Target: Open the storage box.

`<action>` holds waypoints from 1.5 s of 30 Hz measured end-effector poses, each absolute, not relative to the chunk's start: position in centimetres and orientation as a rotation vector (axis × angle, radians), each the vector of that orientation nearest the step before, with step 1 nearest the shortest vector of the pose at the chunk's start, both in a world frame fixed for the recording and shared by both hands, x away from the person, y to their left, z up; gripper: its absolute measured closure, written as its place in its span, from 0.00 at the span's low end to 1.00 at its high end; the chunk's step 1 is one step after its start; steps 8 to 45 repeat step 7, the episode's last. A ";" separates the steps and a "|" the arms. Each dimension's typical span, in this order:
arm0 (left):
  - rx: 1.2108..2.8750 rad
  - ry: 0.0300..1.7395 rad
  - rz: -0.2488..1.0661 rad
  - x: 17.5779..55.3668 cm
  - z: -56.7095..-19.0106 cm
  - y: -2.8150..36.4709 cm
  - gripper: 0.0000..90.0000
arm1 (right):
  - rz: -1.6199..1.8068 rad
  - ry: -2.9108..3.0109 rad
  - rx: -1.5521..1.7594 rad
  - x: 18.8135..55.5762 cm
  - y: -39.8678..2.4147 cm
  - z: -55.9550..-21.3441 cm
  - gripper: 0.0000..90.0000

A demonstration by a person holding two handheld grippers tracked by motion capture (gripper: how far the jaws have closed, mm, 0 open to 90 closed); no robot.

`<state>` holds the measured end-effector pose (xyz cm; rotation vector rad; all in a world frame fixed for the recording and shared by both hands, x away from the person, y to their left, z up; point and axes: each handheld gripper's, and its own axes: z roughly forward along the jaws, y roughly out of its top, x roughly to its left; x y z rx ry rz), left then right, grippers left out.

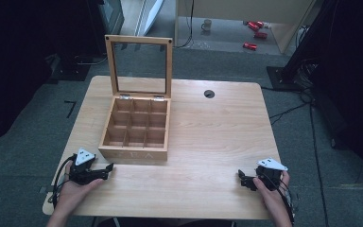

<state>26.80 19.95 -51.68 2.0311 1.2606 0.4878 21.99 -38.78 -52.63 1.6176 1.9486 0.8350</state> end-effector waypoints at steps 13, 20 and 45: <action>2.029 1.269 0.494 26.9 -51.7 20.0 0.19 | 0.834 1.946 1.617 22.1 -38.8 -52.6 0.00; 2.029 1.269 0.494 26.9 -51.7 20.0 0.19 | 0.834 1.946 1.617 22.1 -38.8 -52.6 0.00; 2.029 1.269 0.494 26.9 -51.7 20.0 0.19 | 0.834 1.946 1.617 22.1 -38.8 -52.6 0.00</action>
